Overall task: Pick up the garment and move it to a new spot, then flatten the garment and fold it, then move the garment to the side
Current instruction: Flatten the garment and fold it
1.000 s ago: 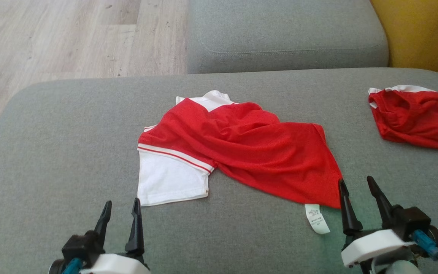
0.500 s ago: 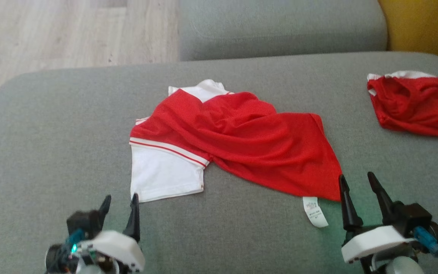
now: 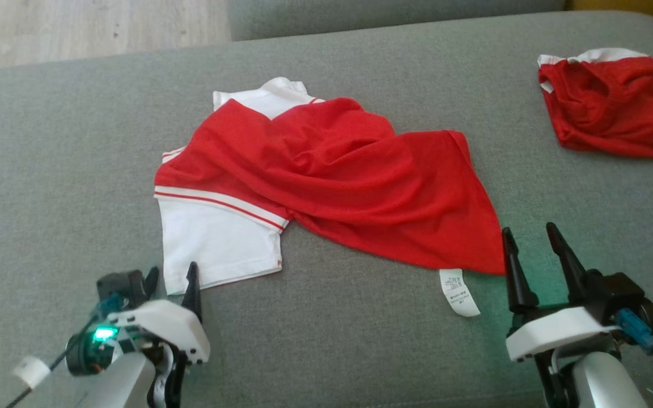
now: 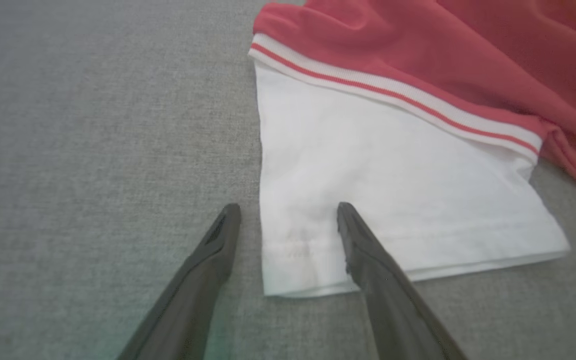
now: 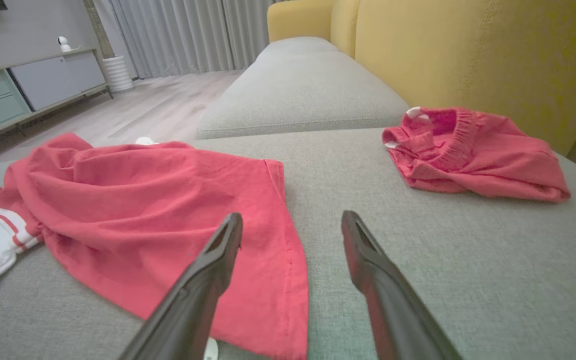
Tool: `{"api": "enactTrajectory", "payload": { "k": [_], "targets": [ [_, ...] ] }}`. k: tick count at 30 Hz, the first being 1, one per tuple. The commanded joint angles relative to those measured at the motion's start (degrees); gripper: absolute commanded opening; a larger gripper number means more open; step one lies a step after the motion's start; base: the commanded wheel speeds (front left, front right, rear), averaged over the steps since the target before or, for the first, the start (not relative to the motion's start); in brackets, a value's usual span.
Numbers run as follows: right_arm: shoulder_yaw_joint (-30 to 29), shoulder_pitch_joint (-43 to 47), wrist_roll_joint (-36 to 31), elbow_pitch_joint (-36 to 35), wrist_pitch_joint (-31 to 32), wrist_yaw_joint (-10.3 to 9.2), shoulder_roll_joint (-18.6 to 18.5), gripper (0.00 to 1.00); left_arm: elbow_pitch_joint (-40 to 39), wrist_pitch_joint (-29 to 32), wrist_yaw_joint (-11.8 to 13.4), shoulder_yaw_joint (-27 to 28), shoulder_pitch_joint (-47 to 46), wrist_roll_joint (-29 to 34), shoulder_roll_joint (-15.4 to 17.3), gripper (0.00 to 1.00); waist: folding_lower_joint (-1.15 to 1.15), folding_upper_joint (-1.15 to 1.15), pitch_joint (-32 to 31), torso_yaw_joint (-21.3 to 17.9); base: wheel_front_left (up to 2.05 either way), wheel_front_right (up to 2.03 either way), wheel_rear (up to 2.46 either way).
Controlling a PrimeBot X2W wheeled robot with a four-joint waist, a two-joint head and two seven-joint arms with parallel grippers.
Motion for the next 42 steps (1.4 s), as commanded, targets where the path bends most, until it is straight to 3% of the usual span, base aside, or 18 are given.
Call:
{"api": "enactTrajectory", "payload": {
  "k": [1, 3, 5, 9, 25, 26, 27, 28, 30, 32, 42],
  "targets": [
    [0.61, -2.36, -0.5, -1.14, -0.03, 0.37, -0.33, 1.0, -0.25, 0.58, -0.79, 1.19, -2.72, -0.21, 0.47, 0.96, -0.01, 0.0, 0.39, -0.38, 0.0, 0.0, 0.0],
    [-0.22, -2.36, -0.84, -0.38, 0.49, 0.37, -0.33, 1.0, 0.3, 0.81, -1.38, 0.63, -2.94, -0.2, 0.16, 0.43, -0.01, 0.0, 0.4, -0.37, 0.0, 0.0, 0.0],
    [-1.01, -2.28, -1.05, 0.68, 1.55, 0.37, -0.33, 1.0, 0.44, 0.6, -1.75, 0.07, -3.1, 0.02, -0.21, 0.0, -0.01, 0.0, 0.29, -0.22, 0.0, 0.0, 0.0],
    [-1.87, -2.4, -1.13, 3.18, 3.15, 0.37, -0.33, 1.0, -0.32, -0.79, -2.18, -0.72, -3.06, 0.45, -0.99, 0.0, -0.01, 0.0, 0.0, 0.65, 0.0, 0.0, 0.0],
    [-0.67, -5.68, -1.45, 15.28, 7.61, 0.37, -0.33, 1.0, -8.07, -6.52, 0.54, -0.01, 0.15, 1.36, -0.19, 0.0, -0.01, 0.0, 0.31, 4.48, 0.0, 0.0, 0.0],
    [-0.33, -5.79, -1.29, 15.92, 7.95, 0.37, -0.33, 0.92, -8.51, -6.51, 0.67, -0.01, 0.47, 1.33, -0.05, 0.0, -0.01, 0.0, 0.29, 4.6, 0.0, 0.0, 0.0],
    [0.06, -5.85, -1.02, 16.44, 8.22, 0.37, -0.33, 0.76, -8.94, -6.51, 0.84, 0.01, 0.75, 1.31, 0.09, 0.0, -0.01, 0.0, 0.24, 4.68, 0.0, 0.0, 0.0],
    [0.44, -5.89, -0.65, 16.91, 8.43, 0.37, -0.33, 0.5, -9.37, -6.58, 1.03, 0.06, 1.01, 1.3, 0.22, 0.0, -0.01, 0.0, 0.18, 4.72, 0.0, 0.0, 0.0],
    [0.95, -5.87, -0.1, 17.62, 8.78, 0.37, -0.33, 0.33, -10.27, -6.69, 1.3, 0.14, 1.43, 1.3, 0.53, 0.0, -0.01, 0.0, -0.02, 4.73, 0.0, 0.0, 0.0],
    [1.5, -5.83, 0.8, 17.96, 8.93, 0.37, -0.33, 0.0, -11.28, -6.87, 1.51, 0.18, 1.67, 1.39, 0.85, 0.0, -0.01, 0.0, -0.36, 4.66, 0.0, 0.0, 0.0],
    [3.17, -7.27, 8.26, 11.39, 5.64, 0.37, -0.33, 0.0, -20.12, -8.94, 2.28, 1.22, 0.2, 2.89, 3.49, 0.0, -0.01, 0.0, -4.55, 3.66, 0.0, 0.0, 0.0]
  ]
}}
